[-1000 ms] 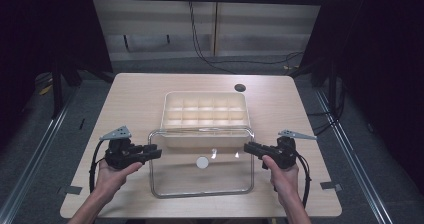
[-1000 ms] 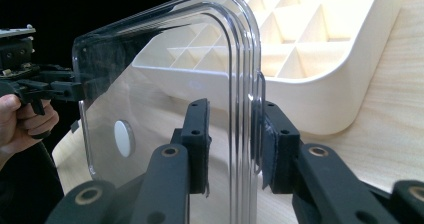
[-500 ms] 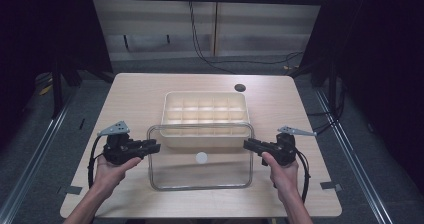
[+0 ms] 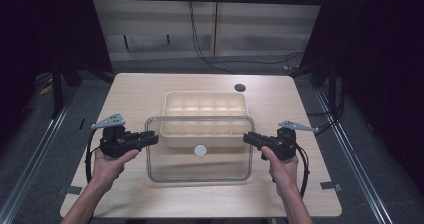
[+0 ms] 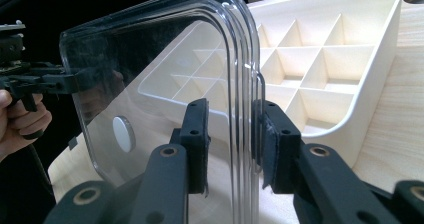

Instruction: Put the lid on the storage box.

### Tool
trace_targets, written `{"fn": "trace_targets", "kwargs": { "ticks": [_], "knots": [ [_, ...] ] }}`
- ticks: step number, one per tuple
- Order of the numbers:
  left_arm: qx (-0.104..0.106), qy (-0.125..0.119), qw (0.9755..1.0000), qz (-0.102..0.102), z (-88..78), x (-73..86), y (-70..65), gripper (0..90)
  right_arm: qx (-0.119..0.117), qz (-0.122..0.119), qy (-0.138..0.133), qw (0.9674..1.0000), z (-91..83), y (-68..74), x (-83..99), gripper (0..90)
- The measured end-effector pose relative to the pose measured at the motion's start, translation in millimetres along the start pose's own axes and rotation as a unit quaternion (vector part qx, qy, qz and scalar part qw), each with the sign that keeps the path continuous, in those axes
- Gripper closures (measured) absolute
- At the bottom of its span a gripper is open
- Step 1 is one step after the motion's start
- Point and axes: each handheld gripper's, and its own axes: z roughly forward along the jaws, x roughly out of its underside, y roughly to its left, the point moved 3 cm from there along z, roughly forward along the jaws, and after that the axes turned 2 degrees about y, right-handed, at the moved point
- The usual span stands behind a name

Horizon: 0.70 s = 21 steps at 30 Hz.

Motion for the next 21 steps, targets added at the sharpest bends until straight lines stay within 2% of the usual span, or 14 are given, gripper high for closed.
{"fn": "trace_targets", "kwargs": {
  "ticks": [7, 14, 17, 21],
  "knots": [
    [-0.005, -0.013, 0.9999, 0.009, -2.8, -7.3, -4.0, 68.5, -0.003, -0.009, -0.013, 0.9999, -3.9, 2.8, -8.8, 67.6],
    [-0.010, -0.020, 0.9994, 0.024, -6.6, -26.0, -5.7, 68.2, -0.008, -0.017, -0.027, 0.9994, -6.7, 5.0, -23.7, 67.6],
    [-0.012, -0.024, 0.9992, 0.031, -8.3, -33.4, -6.3, 68.3, -0.011, -0.013, -0.031, 0.9994, -7.0, 4.6, -30.4, 67.7],
    [-0.013, -0.027, 0.9989, 0.036, -9.2, -40.5, -6.6, 68.2, -0.008, -0.023, -0.038, 0.9990, -8.5, 5.9, -39.5, 67.7]
  ]
}}
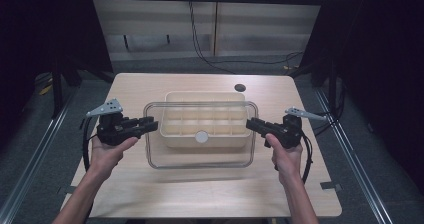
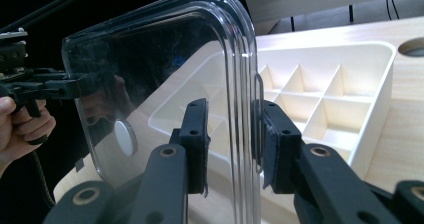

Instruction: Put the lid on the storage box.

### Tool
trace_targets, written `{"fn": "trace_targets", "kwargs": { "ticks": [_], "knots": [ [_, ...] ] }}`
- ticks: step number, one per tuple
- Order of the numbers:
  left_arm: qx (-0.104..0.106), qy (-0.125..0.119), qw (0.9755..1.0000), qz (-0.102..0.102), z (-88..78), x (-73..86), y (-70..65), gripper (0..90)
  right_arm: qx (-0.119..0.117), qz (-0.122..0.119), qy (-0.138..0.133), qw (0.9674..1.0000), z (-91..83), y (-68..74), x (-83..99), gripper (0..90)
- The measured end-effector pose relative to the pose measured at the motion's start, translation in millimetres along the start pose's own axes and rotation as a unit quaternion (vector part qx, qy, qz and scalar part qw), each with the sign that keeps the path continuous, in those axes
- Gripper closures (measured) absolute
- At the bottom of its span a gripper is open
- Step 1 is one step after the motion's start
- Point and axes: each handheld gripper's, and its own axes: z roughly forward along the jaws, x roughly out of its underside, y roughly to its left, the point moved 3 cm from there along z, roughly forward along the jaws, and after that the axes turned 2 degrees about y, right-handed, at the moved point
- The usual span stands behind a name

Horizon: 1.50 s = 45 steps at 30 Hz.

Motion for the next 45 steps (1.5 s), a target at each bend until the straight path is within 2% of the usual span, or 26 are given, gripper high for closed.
{"fn": "trace_targets", "kwargs": {
  "ticks": [9, 14, 18, 21, 31, 39, 42, 45],
  "knots": [
    [-0.006, -0.014, 0.9999, -0.002, 1.3, -22.0, 6.4, 67.4, 0.007, -0.007, -0.008, 0.9999, 2.0, 1.0, -21.7, 67.6],
    [-0.008, -0.017, 0.9998, -0.002, 1.1, -27.5, 8.5, 67.2, 0.009, -0.003, -0.009, 0.9999, 4.1, 0.7, -28.5, 67.5],
    [-0.007, -0.019, 0.9998, -0.006, 1.3, -31.4, 9.9, 67.3, 0.010, -0.006, -0.024, 0.9996, 3.8, 2.2, -39.0, 67.7],
    [-0.015, -0.017, 0.9997, -0.003, 1.5, -35.2, 12.4, 67.4, 0.006, -0.008, -0.031, 0.9995, 4.3, 2.6, -46.1, 67.8],
    [-0.023, -0.023, 0.9994, -0.006, 5.7, -50.7, 23.0, 67.0, 0.010, -0.014, -0.027, 0.9995, 13.4, -1.3, -63.8, 67.8],
    [-0.034, -0.023, 0.9990, -0.020, 20.0, -51.7, 33.7, 66.2, 0.020, -0.001, -0.024, 0.9995, 21.5, -13.2, -64.0, 67.7],
    [-0.034, -0.026, 0.9984, -0.037, 25.4, -51.3, 38.7, 65.8, 0.030, 0.002, -0.017, 0.9994, 26.7, -16.7, -61.1, 67.6],
    [-0.036, -0.022, 0.9982, -0.042, 31.4, -47.9, 41.2, 65.5, 0.035, 0.008, -0.017, 0.9992, 29.4, -21.1, -59.5, 67.3]
  ]
}}
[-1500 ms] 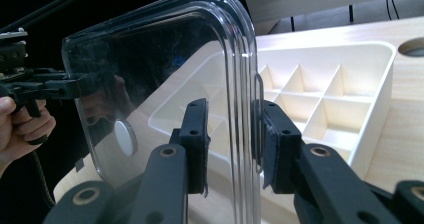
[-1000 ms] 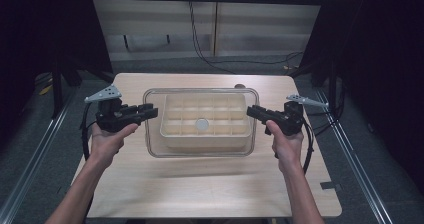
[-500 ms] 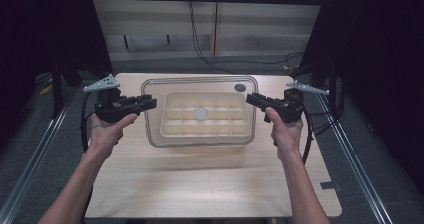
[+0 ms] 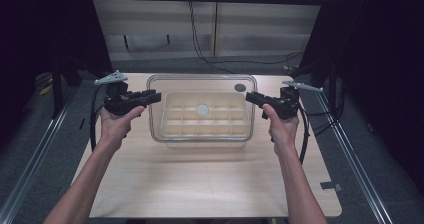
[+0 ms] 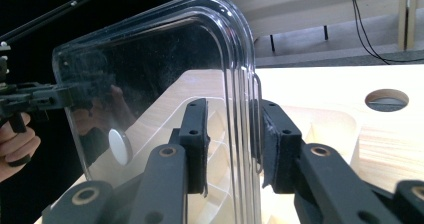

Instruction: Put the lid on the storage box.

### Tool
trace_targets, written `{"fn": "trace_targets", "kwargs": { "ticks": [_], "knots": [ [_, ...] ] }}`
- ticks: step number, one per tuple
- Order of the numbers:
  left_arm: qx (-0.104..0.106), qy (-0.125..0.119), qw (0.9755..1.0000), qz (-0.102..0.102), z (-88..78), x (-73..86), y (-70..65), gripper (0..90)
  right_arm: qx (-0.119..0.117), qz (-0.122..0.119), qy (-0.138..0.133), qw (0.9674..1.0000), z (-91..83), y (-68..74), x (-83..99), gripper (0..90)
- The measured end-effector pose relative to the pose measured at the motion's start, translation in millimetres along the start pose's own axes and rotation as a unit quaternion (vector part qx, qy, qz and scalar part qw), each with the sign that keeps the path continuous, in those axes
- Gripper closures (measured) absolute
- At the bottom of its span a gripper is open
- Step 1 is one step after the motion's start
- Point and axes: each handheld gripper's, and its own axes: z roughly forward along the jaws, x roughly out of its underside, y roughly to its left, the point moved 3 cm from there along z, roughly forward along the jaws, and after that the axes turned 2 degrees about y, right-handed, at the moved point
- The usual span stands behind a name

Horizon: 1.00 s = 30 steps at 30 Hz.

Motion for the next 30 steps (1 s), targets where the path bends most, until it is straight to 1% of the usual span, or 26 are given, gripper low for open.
{"fn": "trace_targets", "kwargs": {
  "ticks": [4, 9, 10, 12, 13, 15, 19, 20, 23, 24, 27, 30],
  "knots": [
    [0.001, 0.002, 1.0000, 0.002, 4.8, -1.3, 0.5, 65.4, 0.004, 0.003, 0.000, 1.0000, 1.5, -5.2, 0.6, 67.2],
    [-0.001, 0.010, 0.9999, 0.003, 9.8, -3.7, 3.1, 65.2, 0.004, 0.003, 0.000, 1.0000, 3.5, -9.2, -0.7, 67.1],
    [0.000, 0.015, 0.9999, 0.004, 12.5, -4.4, 3.5, 65.3, 0.010, 0.004, -0.002, 0.9999, 4.9, -11.6, -2.8, 66.6],
    [-0.002, 0.017, 0.9998, 0.005, 15.1, -5.3, 3.2, 65.2, 0.014, 0.010, -0.010, 0.9998, 5.1, -13.2, -5.8, 66.2],
    [-0.002, 0.018, 0.9998, 0.005, 16.5, -5.7, 4.3, 65.3, 0.012, 0.011, -0.012, 0.9998, 5.7, -14.8, -6.6, 66.3],
    [-0.008, 0.021, 0.9997, 0.007, 19.4, -6.2, 5.4, 65.2, 0.013, 0.014, -0.012, 0.9997, 7.6, -17.7, -6.6, 66.4],
    [-0.010, 0.024, 0.9997, 0.002, 24.5, -5.7, 9.3, 64.8, 0.018, 0.017, -0.008, 0.9997, 12.5, -23.2, -4.7, 66.3],
    [-0.008, 0.024, 0.9997, -0.003, 25.7, -5.6, 10.8, 64.7, 0.018, 0.019, -0.007, 0.9996, 13.9, -24.3, -4.7, 66.4],
    [-0.004, 0.024, 0.9997, -0.006, 26.8, -5.0, 14.2, 64.7, 0.016, 0.023, -0.008, 0.9996, 17.2, -26.8, -4.1, 66.6],
    [-0.004, 0.019, 0.9997, -0.016, 28.8, -4.6, 17.4, 64.7, 0.016, 0.023, -0.007, 0.9996, 19.0, -28.0, -3.4, 66.6],
    [-0.003, 0.017, 0.9997, -0.019, 30.5, -5.3, 19.1, 64.6, 0.017, 0.027, -0.004, 0.9995, 23.8, -31.3, -2.3, 66.5],
    [-0.004, 0.020, 0.9996, -0.021, 34.8, -5.8, 23.6, 64.2, 0.019, 0.031, -0.003, 0.9994, 27.0, -34.7, -1.4, 66.5]
  ]
}}
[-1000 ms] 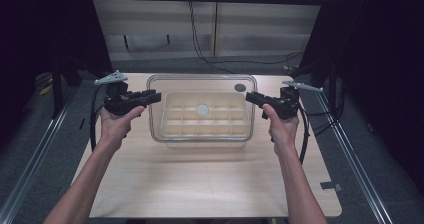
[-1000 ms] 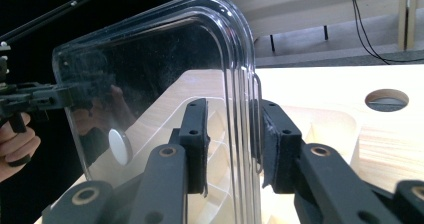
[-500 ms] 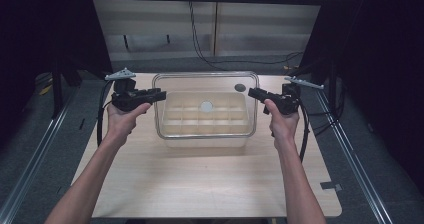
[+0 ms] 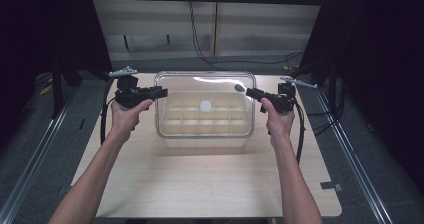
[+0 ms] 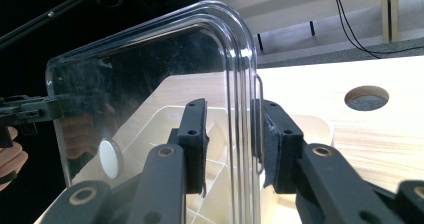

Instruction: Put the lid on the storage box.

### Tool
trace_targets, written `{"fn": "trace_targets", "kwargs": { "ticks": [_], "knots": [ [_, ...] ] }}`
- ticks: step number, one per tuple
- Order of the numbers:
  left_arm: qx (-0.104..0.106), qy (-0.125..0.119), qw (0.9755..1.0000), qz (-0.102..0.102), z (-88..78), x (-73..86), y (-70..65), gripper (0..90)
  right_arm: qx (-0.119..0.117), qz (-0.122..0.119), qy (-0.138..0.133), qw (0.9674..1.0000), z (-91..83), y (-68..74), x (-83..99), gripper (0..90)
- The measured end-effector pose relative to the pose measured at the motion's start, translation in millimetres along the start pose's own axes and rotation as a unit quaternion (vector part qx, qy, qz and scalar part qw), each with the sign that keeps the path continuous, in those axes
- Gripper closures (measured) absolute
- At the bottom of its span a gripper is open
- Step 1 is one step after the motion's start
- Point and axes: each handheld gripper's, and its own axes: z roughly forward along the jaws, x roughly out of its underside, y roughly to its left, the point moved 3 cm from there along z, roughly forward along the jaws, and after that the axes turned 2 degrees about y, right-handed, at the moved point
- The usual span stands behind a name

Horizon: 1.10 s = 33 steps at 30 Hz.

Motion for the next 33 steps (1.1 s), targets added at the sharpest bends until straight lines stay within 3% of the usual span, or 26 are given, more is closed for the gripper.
{"fn": "trace_targets", "kwargs": {
  "ticks": [13, 15, 27, 33],
  "knots": [
    [0.003, 0.013, 0.9998, -0.017, 14.9, 0.3, 14.3, 61.8, 0.008, 0.001, 0.023, 0.9997, 12.6, -10.4, -2.3, 66.0],
    [-0.019, 0.025, 0.9995, -0.003, 19.4, 1.5, 14.3, 58.5, 0.012, -0.001, 0.024, 0.9997, 14.1, -11.1, -2.2, 66.0],
    [-0.024, 0.033, 0.9988, -0.025, 29.1, 7.8, 25.8, 58.2, 0.023, 0.003, 0.043, 0.9988, 23.5, -19.0, -1.1, 64.8],
    [-0.025, 0.039, 0.9987, -0.019, 29.8, 11.2, 28.7, 58.1, 0.026, 0.004, 0.043, 0.9987, 26.8, -21.6, 0.4, 64.7]
  ]
}}
